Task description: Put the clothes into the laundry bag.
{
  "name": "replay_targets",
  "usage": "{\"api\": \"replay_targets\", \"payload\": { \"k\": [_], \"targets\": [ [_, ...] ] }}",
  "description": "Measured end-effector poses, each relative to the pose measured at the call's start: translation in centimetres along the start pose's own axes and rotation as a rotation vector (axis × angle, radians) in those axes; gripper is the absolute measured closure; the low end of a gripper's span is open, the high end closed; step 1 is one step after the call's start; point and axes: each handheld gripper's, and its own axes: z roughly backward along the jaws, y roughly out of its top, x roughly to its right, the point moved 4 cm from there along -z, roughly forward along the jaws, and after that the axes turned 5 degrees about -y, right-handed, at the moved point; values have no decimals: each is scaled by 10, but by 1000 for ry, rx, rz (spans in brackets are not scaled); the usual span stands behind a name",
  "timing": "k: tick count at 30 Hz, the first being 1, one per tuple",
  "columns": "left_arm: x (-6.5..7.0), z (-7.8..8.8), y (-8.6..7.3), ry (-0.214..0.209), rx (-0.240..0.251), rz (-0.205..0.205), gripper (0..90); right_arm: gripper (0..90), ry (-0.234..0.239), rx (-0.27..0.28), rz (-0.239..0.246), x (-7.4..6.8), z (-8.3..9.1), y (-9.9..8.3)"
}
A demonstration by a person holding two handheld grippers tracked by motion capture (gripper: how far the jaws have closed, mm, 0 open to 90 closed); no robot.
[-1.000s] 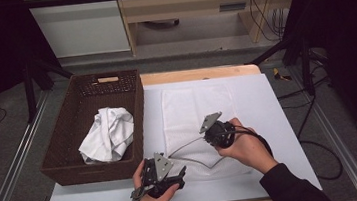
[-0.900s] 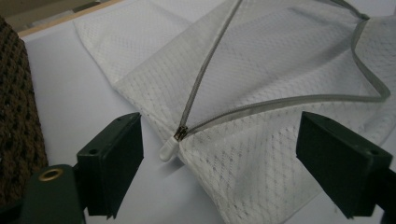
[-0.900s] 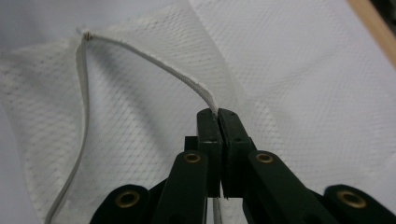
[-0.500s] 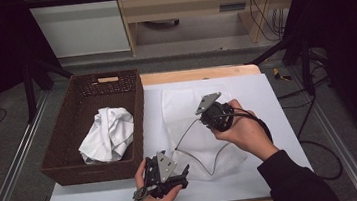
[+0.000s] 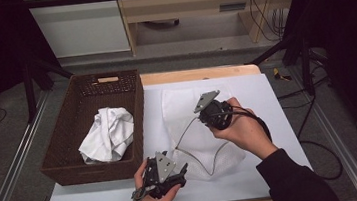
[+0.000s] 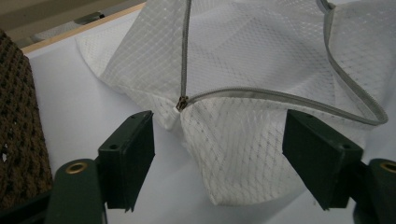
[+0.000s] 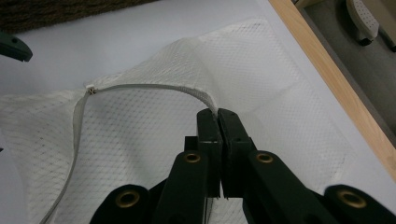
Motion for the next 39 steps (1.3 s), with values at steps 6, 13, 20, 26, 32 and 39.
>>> {"api": "replay_targets", "payload": {
  "k": [6,13,20,26,32,39],
  "targets": [
    [-1,1,1,3,4,-3,282,889,-16,9,-10,5,5,7],
    [-1,2,2,4,12,2,300,890,-29,25,-21,11,10,17],
    [-2,3,3,3,10,-3,314,889,-33,48,-36,14,13,26],
    [-2,4,4,-5,18,0,338,889,-30,54,-34,13,12,30],
    [-2,5,4,-9,17,1,345,889,-41,72,-40,14,15,34],
    [-3,5,4,-8,16,2,346,889,-50,91,-45,16,20,37]
  ]
}}
